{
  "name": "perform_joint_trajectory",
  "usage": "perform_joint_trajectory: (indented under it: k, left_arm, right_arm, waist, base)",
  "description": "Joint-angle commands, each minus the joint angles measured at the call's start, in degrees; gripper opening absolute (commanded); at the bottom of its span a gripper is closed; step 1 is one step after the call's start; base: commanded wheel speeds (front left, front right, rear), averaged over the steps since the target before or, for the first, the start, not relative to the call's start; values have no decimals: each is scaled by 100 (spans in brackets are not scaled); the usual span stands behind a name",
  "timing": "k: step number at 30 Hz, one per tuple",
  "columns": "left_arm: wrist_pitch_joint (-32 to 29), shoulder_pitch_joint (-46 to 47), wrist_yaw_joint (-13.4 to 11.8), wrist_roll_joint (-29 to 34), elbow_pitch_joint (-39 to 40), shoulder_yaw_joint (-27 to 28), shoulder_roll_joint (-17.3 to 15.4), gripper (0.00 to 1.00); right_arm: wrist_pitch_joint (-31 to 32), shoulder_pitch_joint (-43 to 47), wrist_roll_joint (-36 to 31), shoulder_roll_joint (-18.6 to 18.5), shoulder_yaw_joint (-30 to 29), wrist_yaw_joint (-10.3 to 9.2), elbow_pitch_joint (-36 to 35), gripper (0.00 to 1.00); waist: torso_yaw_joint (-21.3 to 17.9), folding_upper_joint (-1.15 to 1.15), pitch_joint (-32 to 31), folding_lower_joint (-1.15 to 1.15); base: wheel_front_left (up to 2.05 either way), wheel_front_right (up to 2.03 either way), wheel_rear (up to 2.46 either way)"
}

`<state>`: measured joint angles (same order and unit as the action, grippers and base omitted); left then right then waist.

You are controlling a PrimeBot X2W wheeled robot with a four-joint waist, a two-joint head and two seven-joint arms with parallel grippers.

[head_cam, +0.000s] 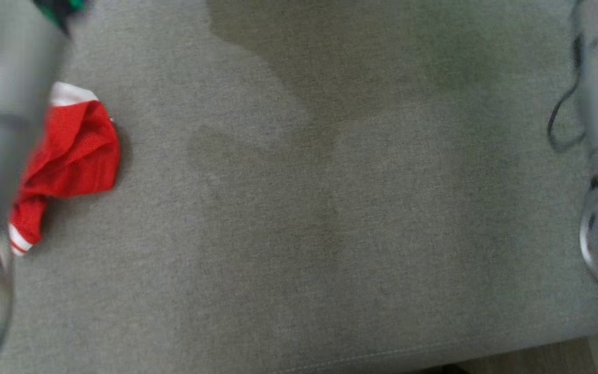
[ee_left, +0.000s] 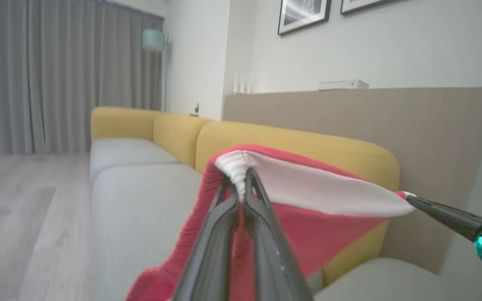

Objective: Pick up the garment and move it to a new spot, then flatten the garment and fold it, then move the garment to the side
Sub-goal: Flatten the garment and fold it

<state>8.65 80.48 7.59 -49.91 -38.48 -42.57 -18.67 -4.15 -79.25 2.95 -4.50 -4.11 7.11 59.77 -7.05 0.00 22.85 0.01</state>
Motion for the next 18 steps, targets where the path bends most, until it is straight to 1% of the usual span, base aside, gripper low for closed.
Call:
perform_joint_trajectory:
  k: [1, 2, 3, 4, 9, 13, 16, 18]
  left_arm:
    - [19, 84, -11, -59, 134, 109, -217, 0]
    - [24, -113, -11, -190, 187, -60, -229, 0]
    - [29, -569, -11, -434, 338, -414, -300, 0]
    - [19, -806, -11, -527, 451, -624, -355, 0]
    - [57, -1981, -10, -957, 960, -1510, -641, 0]
    - [221, -2797, -10, -1209, 1308, -1972, -652, 0]
    - [348, -3235, -10, -1247, 1447, -2163, -565, 0]
    - [424, -3468, -40, -1242, 1528, -2211, -495, 0]
  right_arm:
    - [24, -48, -19, 60, 36, 37, -141, 0]
    - [99, 74, -26, 28, 126, 37, 48, 0]
    - [276, 345, -7, -65, 381, 37, 389, 0]
    - [382, 474, 21, -140, 502, 37, 537, 0]
    - [990, 1077, 331, -556, 1091, 37, 1033, 0]
    - [1536, 1529, 810, -899, 1413, 37, 1133, 0]
    - [1948, 1856, 1216, -1132, 1682, 37, 1032, 0]
    - [2229, 2089, 1455, -1266, 1928, 37, 846, 0]
  waist:
    - [21, 0, -29, -1]
    - [21, 0, -61, -1]
    - [16, 0, -147, -1]
    - [17, 0, -183, -1]
    - [38, 0, -458, -1]
    - [86, 0, -767, -1]
    - [103, 0, -1016, -1]
    - [81, 0, -1184, -1]
  base:
    - [0, 0, 0]
    - [0, 0, 0]
    - [0, 0, 0]
    - [0, 0, 0]
    - [0, 0, 0]
    - [0, 0, 0]
    - [0, 0, 0]
    - [0, 0, 0]
